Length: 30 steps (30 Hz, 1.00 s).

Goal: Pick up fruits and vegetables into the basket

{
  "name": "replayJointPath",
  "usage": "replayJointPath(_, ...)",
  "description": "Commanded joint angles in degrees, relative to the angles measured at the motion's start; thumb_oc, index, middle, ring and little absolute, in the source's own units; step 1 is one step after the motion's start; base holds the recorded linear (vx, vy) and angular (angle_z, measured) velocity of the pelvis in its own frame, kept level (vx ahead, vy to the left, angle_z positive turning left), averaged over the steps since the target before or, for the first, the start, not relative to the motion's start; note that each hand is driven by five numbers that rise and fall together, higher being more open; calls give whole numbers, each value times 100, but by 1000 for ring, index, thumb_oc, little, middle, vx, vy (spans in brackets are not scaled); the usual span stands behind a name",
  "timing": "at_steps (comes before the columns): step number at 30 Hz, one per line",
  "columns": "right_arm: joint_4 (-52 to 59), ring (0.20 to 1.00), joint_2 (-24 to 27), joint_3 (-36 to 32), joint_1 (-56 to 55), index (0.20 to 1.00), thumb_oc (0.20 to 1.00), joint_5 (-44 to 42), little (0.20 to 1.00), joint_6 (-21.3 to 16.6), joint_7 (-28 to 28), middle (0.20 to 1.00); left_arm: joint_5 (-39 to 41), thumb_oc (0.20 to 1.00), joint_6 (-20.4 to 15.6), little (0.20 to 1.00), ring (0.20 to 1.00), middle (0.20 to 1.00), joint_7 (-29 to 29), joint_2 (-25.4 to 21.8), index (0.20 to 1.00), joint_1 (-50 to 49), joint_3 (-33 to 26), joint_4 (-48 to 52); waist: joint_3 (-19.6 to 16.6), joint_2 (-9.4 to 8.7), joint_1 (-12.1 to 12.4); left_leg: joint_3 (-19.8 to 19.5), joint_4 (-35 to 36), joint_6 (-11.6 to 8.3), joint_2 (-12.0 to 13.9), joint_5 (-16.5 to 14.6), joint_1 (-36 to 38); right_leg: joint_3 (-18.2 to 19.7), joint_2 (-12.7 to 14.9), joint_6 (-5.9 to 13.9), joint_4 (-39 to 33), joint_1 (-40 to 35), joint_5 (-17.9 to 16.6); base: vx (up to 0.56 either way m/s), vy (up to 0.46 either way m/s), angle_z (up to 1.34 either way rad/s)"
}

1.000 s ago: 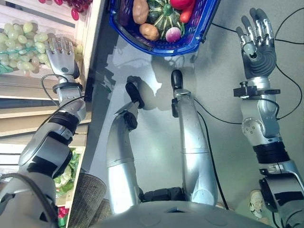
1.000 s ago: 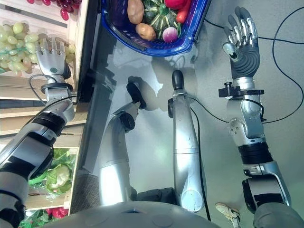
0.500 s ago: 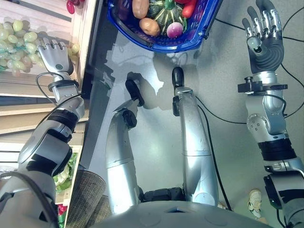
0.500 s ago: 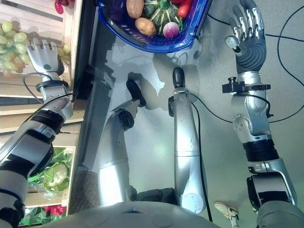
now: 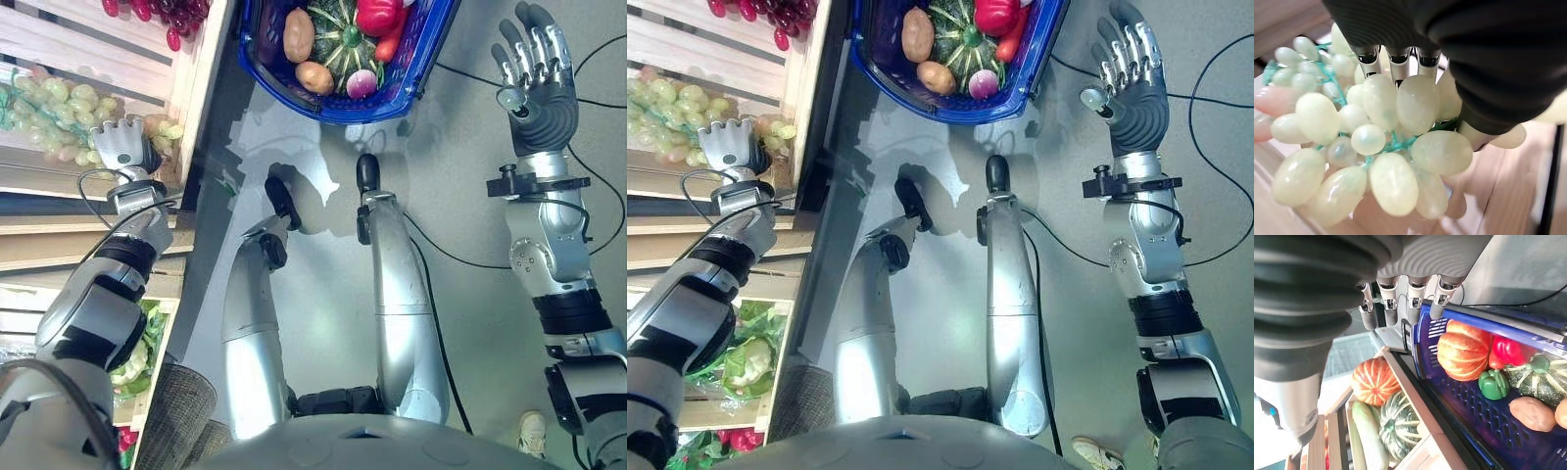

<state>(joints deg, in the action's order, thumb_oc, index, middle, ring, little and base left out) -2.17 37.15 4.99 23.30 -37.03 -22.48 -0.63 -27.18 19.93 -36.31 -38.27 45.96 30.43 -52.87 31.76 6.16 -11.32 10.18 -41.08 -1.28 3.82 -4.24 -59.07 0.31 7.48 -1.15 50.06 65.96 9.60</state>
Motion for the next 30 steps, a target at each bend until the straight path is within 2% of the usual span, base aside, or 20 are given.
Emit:
replayJointPath(1,621,1000,-27,-167,-328,1000,1000,202,1000,-203,-133,1000,93,200,-174,200,200,200,-343,-340,200,-477,-575,-267,-197,-171,-15,172,-122,-212,-172,-477,359,-101,-225,303,-430,-467,-105,-6,15,4)
replayJointPath(4,665,1000,-38,-228,-435,1000,1000,293,1000,-173,-200,1000,21,200,-403,200,200,200,-463,-475,200,-564,-788,31,-197,-157,17,176,30,-217,-208,-457,658,-138,-211,312,-576,-779,-103,-8,28,6)
replayJointPath(10,753,1000,-38,-328,-649,1000,1000,335,1000,-135,-291,1000,32,200,-573,200,200,200,-595,-684,200,-791,-1027,432,-197,-152,66,163,278,-201,-297,-442,1140,-214,-186,351,-808,-1278,-97,-2,8,6)
replayJointPath(12,783,1000,-27,-371,-753,1000,1000,348,1000,-96,-317,1000,391,200,-763,200,200,200,-584,-755,200,-935,-1205,615,-197,-157,96,156,343,-186,-326,-446,1303,-253,-157,369,-864,-1447,-94,-26,3,6)
replayJointPath(13,802,1000,-18,-396,-766,1000,1000,383,1000,-72,-334,1000,589,200,-859,200,200,200,-587,-781,200,-971,-1328,718,-197,-161,103,200,434,-139,-335,-273,1247,-289,-127,338,-968,-1397,-271,-61,-10,3)
replayJointPath(14,806,1000,-31,-406,-834,1000,1000,434,1000,-8,-356,1000,734,200,-934,200,200,200,-577,-777,200,-1061,-1468,854,-197,-169,122,189,462,-130,-354,-276,1316,-308,-122,345,-1001,-1479,-271,9,-22,4)
replayJointPath(15,765,1000,-45,-401,-969,1000,1000,618,1000,223,-323,1000,1052,200,-1170,200,200,200,-603,-747,200,-1203,-1653,970,-197,-193,150,130,444,-164,-377,-440,1522,-317,-125,400,-983,-1706,-113,82,-28,8)
replayJointPath(19,583,1000,43,-346,-1155,1000,1000,1408,1000,677,-6,1000,1771,200,-1671,200,200,200,-480,-700,200,-1441,-2128,1449,-197,-248,229,78,518,-117,-424,-456,1731,-384,-112,414,-1063,-1983,-95,15,-37,10)
replayJointPath(20,599,1000,43,-347,-1131,1000,1000,1422,1000,681,5,1000,1771,200,-1671,200,200,200,-480,-707,200,-1436,-2157,1465,-197,-251,217,122,574,-78,-420,-298,1639,-411,-98,376,-1133,-1895,-253,10,-68,7)
replayJointPath(21,485,1000,148,-252,-1183,1000,1000,2136,1000,784,154,1000,2185,200,-1918,200,200,200,-401,-697,200,-1537,-2288,1711,-197,-277,279,44,547,-83,-448,-480,1844,-432,-110,418,-1098,-2131,-79,10,-64,5)
replayJointPath(22,481,1000,200,-196,-1185,1000,1000,2427,1000,883,202,1000,2317,200,-1988,200,200,200,-362,-684,200,-1576,-2362,1855,-197,-289,303,18,563,-74,-464,-490,1895,-445,-106,428,-1119,-2197,-74,14,-88,3)
replayJointPath(23,502,1000,264,-141,-1130,1000,1000,2715,1000,1008,267,1000,2472,200,-2074,200,200,200,-319,-693,200,-1593,-2441,2017,-197,-310,321,32,652,-28,-479,-336,1875,-488,-97,397,-1224,-2191,-230,-54,-70,5)
replayJointPath(25,491,1000,371,-14,-1027,1000,1000,3374,1000,1361,236,1000,2769,200,-2297,200,200,200,-175,-673,200,-1638,-2596,2272,-197,-339,382,-18,683,-4,-514,-358,1981,-516,-107,404,-1275,-2326,-220,-22,-70,11)
replayJointPath(30,516,1000,599,369,-491,1000,1000,4032,1000,1865,69,1000,3492,200,-2540,200,200,200,296,-691,200,-1575,-2774,2928,-197,-410,536,-134,712,60,-570,-444,2261,-626,-92,409,-1347,-2690,-167,17,-73,7)
